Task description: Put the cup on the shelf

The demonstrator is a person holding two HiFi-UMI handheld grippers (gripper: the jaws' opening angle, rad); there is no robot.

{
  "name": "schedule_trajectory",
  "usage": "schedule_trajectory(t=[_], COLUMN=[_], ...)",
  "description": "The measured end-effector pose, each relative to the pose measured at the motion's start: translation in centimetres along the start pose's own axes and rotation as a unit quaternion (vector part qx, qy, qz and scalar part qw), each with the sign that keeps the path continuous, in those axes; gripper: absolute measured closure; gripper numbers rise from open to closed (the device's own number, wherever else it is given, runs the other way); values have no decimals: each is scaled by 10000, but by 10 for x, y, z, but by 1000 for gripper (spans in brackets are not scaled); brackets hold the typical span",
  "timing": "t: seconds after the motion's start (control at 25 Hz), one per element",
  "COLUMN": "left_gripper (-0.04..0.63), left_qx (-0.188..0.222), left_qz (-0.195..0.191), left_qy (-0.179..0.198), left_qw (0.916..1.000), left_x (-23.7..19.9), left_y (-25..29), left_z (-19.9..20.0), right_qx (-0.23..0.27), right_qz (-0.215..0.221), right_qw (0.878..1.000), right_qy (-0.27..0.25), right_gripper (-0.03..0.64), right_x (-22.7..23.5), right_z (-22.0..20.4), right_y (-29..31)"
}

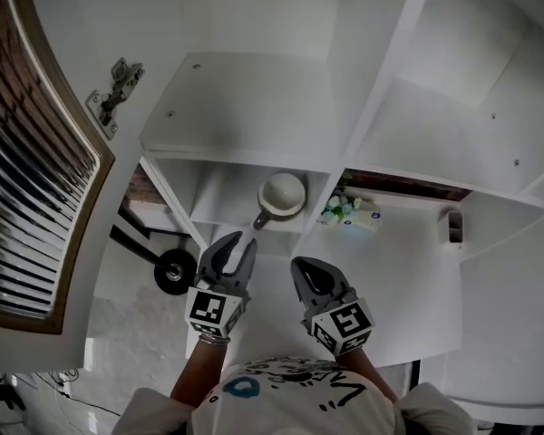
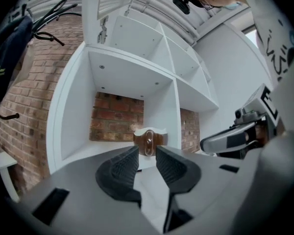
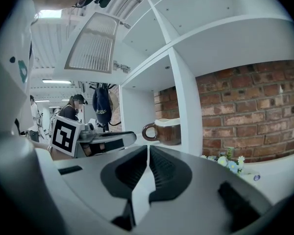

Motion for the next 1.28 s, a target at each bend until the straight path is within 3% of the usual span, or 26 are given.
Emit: schedule_trajectory(t=[0.12,0.32,0.6,0.92,1.28], left_gripper=[488,578,580,580,580], left_qx=[-149,-300,-828,-675,-627], left_qz=[-60,-368,-1133,-1992,-2141], left_qy=[-52,-34,-454,-553,-556], left_qw=[9999,9989,9891,9761,9732], left_x=[3,14,35,45,58], left_y=[-20,-54,-91,-112,-122], left_z=[-5,-17,-26,-21,-20], right_qx=[-22,-246,-262,-210,-206], right_qz=[10,23,245,563,561], right_qw=[10000,9996,9993,9982,9982], right_qy=[46,-119,-142,-88,35], right_gripper=[588,588,589,591,591], right_x=[-8,-24,-47,-70,-92], right_z=[-3,-9,-14,-20,-36], right_y=[-8,-15,-21,-28,-46])
Point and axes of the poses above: the fingertips, and each gripper's own axes: y forward along the fingers, x to its right, z out of its top, the point moved 5 cm from there along -y, backward along the fingers, and after that the axes turned 12 degrees about z, right-handed, at the moved point
